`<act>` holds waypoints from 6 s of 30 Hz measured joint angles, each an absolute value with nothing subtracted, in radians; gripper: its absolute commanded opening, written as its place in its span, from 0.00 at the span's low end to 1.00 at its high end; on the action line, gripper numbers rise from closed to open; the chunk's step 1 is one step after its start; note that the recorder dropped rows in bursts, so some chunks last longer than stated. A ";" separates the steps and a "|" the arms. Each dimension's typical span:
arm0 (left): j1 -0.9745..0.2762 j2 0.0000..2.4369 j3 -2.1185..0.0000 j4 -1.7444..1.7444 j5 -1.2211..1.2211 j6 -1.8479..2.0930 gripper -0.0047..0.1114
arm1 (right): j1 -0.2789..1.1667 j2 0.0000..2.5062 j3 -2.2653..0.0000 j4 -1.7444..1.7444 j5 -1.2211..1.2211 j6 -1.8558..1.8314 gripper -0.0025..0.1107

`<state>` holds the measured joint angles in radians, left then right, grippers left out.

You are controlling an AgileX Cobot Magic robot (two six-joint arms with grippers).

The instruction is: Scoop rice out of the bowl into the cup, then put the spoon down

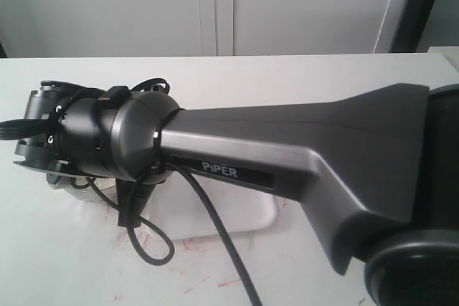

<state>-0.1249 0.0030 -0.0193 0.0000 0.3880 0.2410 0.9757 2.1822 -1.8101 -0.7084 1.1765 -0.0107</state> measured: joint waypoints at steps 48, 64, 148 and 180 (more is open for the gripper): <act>-0.125 0.003 -0.019 0.000 0.388 0.241 0.16 | 0.842 1.749 -1.260 -0.487 0.725 0.033 0.02; -0.125 0.003 -0.019 0.000 0.388 0.241 0.16 | 0.709 1.459 -1.032 -0.494 0.759 0.033 0.02; -0.125 0.003 -0.019 0.000 0.388 0.241 0.16 | 0.563 1.471 -0.932 -1.050 0.985 -0.202 0.02; -0.125 0.003 -0.019 0.000 0.388 0.241 0.16 | 0.626 1.479 -0.932 -1.208 0.959 -0.316 0.02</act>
<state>-0.1249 0.0030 -0.0193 0.0000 0.3880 0.2410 0.6261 1.4786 -0.9321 -1.2076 0.9589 -0.3164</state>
